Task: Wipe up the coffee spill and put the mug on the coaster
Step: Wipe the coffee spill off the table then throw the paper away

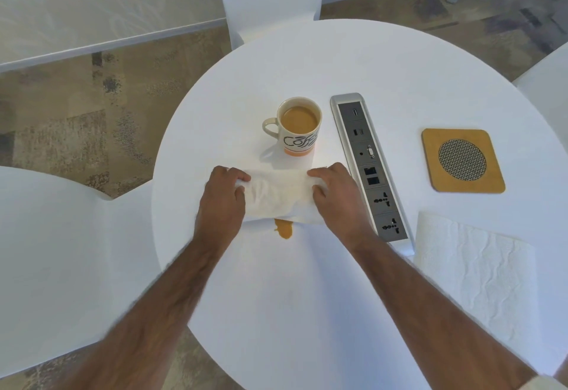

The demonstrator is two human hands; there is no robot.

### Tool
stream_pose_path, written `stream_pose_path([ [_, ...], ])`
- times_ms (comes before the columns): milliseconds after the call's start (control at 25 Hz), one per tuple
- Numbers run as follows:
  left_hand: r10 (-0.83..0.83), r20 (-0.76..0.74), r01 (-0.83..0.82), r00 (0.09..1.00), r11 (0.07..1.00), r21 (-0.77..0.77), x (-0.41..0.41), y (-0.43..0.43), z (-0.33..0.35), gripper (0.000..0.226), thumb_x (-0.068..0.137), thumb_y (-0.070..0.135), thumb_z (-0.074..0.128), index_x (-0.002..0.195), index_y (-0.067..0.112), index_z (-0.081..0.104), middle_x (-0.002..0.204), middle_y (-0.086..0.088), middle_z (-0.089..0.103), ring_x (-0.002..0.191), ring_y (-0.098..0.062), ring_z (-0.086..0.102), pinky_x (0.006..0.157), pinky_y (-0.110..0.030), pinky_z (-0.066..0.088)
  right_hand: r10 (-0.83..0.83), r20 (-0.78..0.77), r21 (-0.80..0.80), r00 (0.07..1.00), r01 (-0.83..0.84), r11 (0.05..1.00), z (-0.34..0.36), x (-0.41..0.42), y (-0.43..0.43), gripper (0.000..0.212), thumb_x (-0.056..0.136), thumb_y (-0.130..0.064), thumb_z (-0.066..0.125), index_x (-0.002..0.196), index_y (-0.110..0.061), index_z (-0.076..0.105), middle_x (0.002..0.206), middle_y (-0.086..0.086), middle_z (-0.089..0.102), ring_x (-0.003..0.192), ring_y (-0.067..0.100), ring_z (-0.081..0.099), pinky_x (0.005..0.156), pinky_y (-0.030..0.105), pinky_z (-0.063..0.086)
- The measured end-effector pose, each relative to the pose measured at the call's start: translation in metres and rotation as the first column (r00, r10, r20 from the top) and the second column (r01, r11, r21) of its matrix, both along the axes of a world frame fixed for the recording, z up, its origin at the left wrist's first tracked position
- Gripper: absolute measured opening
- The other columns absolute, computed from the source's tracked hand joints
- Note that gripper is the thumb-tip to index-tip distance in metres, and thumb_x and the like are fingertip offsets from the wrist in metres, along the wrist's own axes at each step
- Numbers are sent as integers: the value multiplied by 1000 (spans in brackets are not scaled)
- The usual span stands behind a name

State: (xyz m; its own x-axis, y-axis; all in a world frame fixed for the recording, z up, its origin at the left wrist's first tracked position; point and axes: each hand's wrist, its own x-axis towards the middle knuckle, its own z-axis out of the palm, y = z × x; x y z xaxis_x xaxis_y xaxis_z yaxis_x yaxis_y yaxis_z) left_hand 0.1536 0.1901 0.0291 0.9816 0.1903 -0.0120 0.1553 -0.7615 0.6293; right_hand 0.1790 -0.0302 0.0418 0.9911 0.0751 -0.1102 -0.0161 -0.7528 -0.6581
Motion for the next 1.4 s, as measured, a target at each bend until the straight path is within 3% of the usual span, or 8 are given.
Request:
stream_pose_path([
  [120,-46,-43,57,998,947,316,-8,-7,-14,43,84,-7,58,123,10,64,147,-16,49,128,-41,52,102,-48,44,58,60,-262,997,-40,964,-10,-4,1,31,92,-7,62,122,-13,68,121,8,53,109,27,56,78,36,49],
  [240,-295,-5,276,955,887,371,-13,-9,-20,59,82,-6,59,139,7,57,164,-18,35,149,-43,35,117,-57,36,145,134,-478,980,-65,876,-17,-8,0,34,78,-1,69,110,-11,69,138,16,53,125,37,50,95,50,44],
  [480,-289,-218,355,932,843,404,-28,-13,-42,64,106,39,20,164,14,16,173,-9,11,159,-33,12,126,-56,14,449,92,-414,889,-376,829,-38,-20,-1,51,102,-27,44,149,-7,46,162,14,39,152,33,31,125,51,24],
  [760,-344,-184,390,921,822,414,-28,-4,-45,66,105,38,23,164,10,13,173,-9,9,160,-29,9,127,-53,13,495,35,-422,868,-436,794,-48,-22,-13,61,106,-36,28,160,-10,27,171,8,18,158,25,13,129,44,11],
  [920,-395,-125,409,910,807,425,-28,7,-46,63,105,32,25,163,9,17,173,-9,12,159,-28,12,128,-50,15,481,176,-409,859,-381,829,-52,-18,-23,42,103,-22,50,139,-3,56,153,16,50,145,34,43,118,46,37],
  [1040,-382,-40,368,923,852,373,-25,9,-49,49,108,28,36,150,5,46,166,-13,34,154,-32,31,124,-48,28,457,289,-395,841,-329,857,-50,-13,-22,16,92,-7,66,107,-2,66,123,17,65,118,38,60,92,50,54],
  [1200,-360,57,326,931,891,316,-24,15,-48,15,101,10,58,113,5,65,147,-15,58,139,-36,50,117,-46,39,474,291,-463,831,-311,830,-43,-9,-17,16,80,3,71,87,-7,60,97,12,64,86,34,57,71,44,48],
  [1400,-394,58,357,917,879,315,-13,12,-32,16,98,17,48,101,8,61,125,-11,66,116,-33,60,103,-36,40,418,298,-400,858,-285,871,-28,-4,-10,11,84,-3,63,79,-9,55,74,8,56,67,31,50,65,47,48],
])
